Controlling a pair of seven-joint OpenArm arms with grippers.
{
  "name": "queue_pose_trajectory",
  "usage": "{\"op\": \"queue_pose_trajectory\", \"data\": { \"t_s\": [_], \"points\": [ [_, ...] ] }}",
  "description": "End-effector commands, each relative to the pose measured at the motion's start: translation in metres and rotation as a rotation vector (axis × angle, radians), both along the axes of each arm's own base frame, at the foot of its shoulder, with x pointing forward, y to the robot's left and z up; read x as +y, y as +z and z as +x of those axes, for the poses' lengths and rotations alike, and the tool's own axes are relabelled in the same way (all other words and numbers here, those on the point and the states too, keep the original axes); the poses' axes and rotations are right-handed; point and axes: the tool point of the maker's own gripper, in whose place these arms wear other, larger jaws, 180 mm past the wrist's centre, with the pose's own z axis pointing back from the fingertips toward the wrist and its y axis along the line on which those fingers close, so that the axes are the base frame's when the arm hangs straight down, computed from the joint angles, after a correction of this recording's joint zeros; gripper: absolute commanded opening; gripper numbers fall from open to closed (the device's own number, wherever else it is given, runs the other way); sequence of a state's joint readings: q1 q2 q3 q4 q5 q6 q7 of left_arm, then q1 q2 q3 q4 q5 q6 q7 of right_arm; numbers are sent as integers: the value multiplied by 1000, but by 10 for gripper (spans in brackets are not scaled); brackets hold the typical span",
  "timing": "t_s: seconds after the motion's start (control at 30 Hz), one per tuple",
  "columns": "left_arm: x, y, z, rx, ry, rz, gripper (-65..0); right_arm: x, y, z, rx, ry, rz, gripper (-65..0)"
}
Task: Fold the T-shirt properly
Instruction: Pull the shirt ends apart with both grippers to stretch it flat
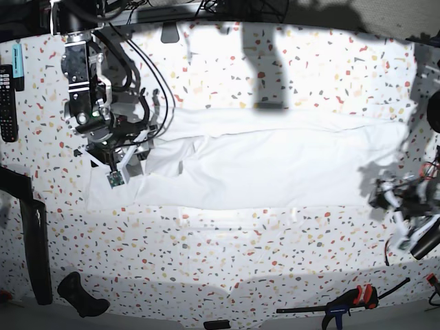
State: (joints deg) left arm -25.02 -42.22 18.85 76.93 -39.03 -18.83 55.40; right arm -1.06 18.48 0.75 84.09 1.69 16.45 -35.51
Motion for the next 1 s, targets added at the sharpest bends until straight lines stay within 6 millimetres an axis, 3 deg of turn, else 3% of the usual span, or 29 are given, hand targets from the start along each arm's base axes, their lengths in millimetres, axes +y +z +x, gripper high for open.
{"op": "queue_pose_trajectory", "data": {
  "t_s": [0.0, 0.17, 0.3, 0.43, 0.57, 0.7, 0.83, 0.97],
  "points": [
    [10, 13, 9, -31, 20, -44, -214, -21, 3, -1, 23, -32, -75, -310],
    [43, -20, -5, 84, 109, -192, -214, -18, 26, 19, -38, -28, -76, -310],
    [59, -43, -21, 163, 181, -255, -214, -6, 64, 37, -139, -4, -61, -310],
    [60, -52, -30, 204, 216, -329, -214, 11, 108, 45, -247, 31, -37, -310],
    [35, -48, -32, 229, 202, -495, -214, 28, 157, 46, -370, 73, -42, -310],
    [20, -64, -39, 269, 186, -527, -214, 39, 193, 38, -439, 95, -56, -310],
    [3, -85, -50, 317, 179, -571, -214, 47, 208, 29, -477, 114, -59, -310],
    [-11, -93, -57, 353, 167, -604, -214, 50, 208, 22, -476, 125, -58, -310]
  ]
}}
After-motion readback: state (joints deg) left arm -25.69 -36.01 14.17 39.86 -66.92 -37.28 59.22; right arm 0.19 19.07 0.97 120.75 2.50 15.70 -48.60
